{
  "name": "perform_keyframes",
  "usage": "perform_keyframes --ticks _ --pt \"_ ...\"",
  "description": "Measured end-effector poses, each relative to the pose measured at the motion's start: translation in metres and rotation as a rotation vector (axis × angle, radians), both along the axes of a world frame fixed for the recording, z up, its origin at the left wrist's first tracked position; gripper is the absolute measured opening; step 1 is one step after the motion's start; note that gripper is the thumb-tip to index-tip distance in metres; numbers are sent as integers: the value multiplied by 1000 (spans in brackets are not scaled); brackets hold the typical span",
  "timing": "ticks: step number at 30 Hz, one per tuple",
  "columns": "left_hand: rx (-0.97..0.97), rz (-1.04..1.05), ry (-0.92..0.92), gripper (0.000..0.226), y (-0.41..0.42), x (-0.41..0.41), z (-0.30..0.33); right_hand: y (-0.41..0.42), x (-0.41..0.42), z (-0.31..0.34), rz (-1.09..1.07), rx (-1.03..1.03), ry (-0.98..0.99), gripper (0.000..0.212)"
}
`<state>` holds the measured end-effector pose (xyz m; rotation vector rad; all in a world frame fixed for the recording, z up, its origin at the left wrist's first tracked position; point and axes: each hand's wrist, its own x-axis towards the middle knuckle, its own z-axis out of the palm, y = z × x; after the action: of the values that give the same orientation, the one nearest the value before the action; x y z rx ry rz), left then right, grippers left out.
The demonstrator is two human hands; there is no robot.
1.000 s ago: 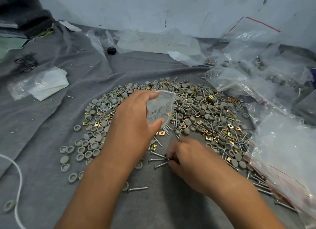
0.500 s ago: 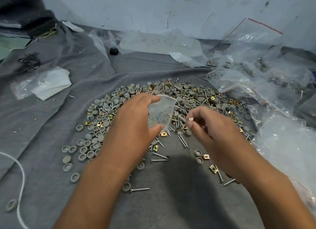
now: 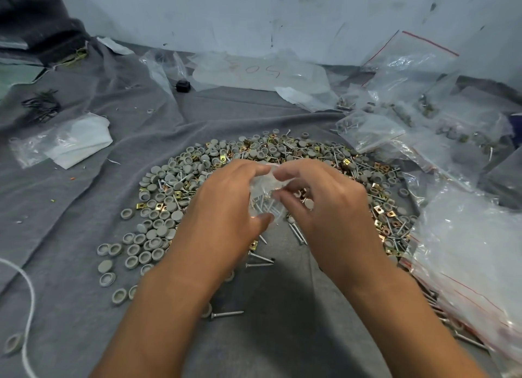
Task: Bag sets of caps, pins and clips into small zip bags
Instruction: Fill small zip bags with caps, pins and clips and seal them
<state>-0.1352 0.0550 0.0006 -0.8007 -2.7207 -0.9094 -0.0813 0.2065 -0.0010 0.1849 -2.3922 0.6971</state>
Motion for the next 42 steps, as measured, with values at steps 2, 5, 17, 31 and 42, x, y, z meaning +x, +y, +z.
perform_keyframes --ticks 2,5,17,31,42 --pt "35 41 21 70 -3 -1 1 3 2 -4 13 -50 1 13" --pt "117 131 80 68 -7 -4 4 4 6 -14 71 -42 -456 19" --pt "451 392 555 63 -26 -1 26 -12 22 -29 170 484 -761 17" --pt "44 237 87 73 -44 -16 4 -6 20 -25 141 467 -772 22" --pt "29 205 51 70 -43 -17 0 -5 14 -19 235 368 -768 5"
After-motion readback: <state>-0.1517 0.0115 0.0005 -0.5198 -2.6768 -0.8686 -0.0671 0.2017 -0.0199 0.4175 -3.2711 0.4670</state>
